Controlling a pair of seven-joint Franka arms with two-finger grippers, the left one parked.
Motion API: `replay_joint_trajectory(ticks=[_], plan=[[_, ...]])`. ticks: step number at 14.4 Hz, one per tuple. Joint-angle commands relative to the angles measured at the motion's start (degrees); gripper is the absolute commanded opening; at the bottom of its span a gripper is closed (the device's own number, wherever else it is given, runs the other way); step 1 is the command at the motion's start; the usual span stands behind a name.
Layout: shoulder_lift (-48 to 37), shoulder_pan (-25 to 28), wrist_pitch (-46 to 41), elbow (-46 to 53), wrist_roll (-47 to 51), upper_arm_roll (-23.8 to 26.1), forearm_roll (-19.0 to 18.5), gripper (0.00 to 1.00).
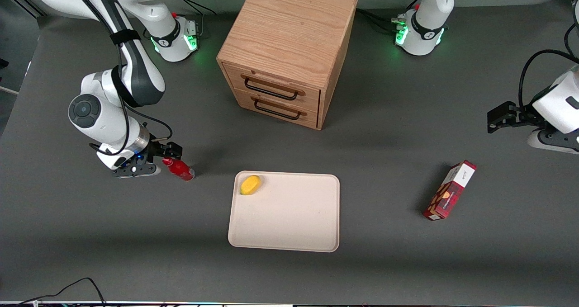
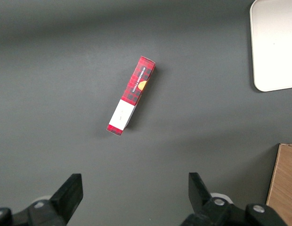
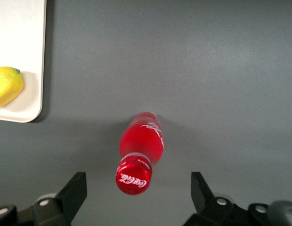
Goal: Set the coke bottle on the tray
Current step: 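Close the right gripper on the bottle's cap end and lift it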
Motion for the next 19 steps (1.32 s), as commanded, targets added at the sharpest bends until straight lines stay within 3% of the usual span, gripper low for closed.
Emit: replay_joint_trajectory(ticks=[1, 3, 7, 8, 11, 14, 19], plan=[[-1.14, -0.4, 1.79, -1.55, -1.06, 0.61, -0.97, 0.82], [-1.14, -0.4, 1.97, -1.64, -1.06, 0.61, -0.97, 0.68], [-1.05, -0.75, 1.88, -1.55, -0.89, 0.61, -0.88, 0.07], [-1.14, -0.75, 1.71, -1.55, -0.98, 0.61, -0.88, 0.0], [-3.41, -1.01, -1.09, 0.54, -0.63, 0.61, -0.62, 0.0], [-3.69, -2.59, -22.22, 15.53, -0.62, 0.52, 0.08, 0.0], [-3.6, -3.83, -42.82, 35.59, -0.54, 0.43, 1.05, 0.0]])
